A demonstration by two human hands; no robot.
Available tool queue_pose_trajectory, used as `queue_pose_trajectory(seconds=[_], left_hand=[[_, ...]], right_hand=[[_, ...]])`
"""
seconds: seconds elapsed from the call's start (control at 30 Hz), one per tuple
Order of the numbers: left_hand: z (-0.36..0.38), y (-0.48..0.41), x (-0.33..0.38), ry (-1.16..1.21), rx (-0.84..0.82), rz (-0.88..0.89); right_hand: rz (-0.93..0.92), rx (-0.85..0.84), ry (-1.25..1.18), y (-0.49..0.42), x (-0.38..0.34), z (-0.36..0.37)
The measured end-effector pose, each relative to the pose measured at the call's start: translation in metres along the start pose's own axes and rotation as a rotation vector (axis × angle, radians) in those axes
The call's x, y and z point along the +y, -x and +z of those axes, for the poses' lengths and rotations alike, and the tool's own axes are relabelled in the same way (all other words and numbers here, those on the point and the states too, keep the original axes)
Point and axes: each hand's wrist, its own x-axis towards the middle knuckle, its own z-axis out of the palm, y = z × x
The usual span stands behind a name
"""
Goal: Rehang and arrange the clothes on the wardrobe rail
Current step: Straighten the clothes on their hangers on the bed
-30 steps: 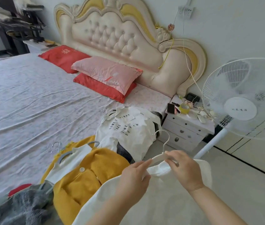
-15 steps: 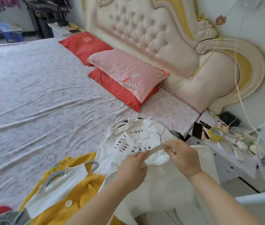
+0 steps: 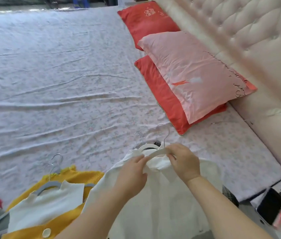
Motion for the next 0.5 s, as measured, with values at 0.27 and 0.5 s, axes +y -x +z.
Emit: queue_pose_trajectory(seconds=[0.27, 0.5], left_hand=[[0.02, 0.007, -0.049, -0.011, -0.052, -0.241], [0.004, 0.057, -0.065, -0.04, -0.011, -0.395]], right_hand=[[0.052, -0.48, 0.024, -0.006, -0.007, 0.071], [-0.08, -0.654, 0.014, 0.06, -0.049, 0.072]])
